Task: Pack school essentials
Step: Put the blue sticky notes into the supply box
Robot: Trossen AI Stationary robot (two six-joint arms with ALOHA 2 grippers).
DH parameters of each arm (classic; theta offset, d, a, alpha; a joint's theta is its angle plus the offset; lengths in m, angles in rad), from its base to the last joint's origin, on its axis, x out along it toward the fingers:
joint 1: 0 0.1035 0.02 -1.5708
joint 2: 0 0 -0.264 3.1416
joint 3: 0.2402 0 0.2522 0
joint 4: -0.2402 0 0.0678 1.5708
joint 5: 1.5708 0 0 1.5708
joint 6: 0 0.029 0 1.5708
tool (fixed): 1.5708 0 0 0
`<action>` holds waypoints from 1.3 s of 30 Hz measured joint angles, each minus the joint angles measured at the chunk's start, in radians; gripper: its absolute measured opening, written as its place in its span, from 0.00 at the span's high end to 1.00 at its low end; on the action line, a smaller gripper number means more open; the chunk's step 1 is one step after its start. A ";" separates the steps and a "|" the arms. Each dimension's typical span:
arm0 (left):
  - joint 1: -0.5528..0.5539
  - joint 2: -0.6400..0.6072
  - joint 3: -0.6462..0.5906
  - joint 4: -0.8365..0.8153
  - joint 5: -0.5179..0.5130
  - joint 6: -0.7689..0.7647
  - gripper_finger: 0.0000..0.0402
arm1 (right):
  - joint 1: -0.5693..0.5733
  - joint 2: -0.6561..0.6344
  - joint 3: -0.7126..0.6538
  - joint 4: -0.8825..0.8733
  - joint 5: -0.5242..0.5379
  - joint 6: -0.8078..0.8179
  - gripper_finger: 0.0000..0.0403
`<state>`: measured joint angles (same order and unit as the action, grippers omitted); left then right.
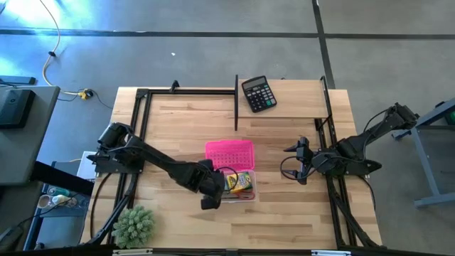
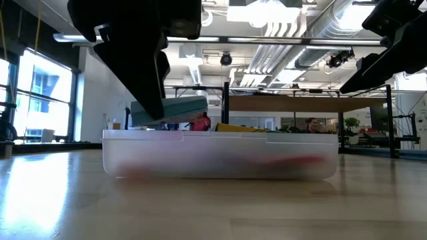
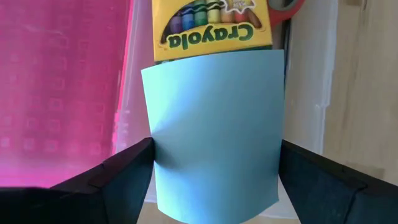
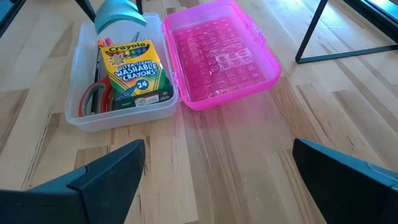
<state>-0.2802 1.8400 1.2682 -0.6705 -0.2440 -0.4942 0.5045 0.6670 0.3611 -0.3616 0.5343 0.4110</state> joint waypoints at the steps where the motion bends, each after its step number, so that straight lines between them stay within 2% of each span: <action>1: 0.001 0.000 0.000 0.001 0.002 0.000 0.22 | 0.000 0.000 0.000 0.000 0.000 0.000 0.01; 5: 0.000 0.000 0.000 -0.003 0.013 -0.011 0.20 | 0.000 0.000 0.000 0.000 0.000 0.000 0.01; 16: 0.006 0.000 0.000 -0.017 -0.005 -0.002 0.01 | 0.000 0.000 0.000 0.000 0.000 0.000 0.01; 25: 0.007 -0.001 0.000 -0.029 -0.013 -0.007 0.00 | 0.000 0.000 0.000 0.000 0.000 0.000 0.01; 31: 0.002 -0.022 -0.002 -0.137 -0.027 -0.131 0.00 | 0.000 0.000 0.000 -0.001 0.000 0.000 0.01; 39: -0.016 -0.077 -0.002 -0.171 -0.072 -0.101 0.00 | 0.000 0.000 0.000 -0.001 0.000 0.000 0.01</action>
<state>-0.2966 1.7634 1.2659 -0.8413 -0.3157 -0.5951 0.5049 0.6670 0.3611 -0.3621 0.5343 0.4110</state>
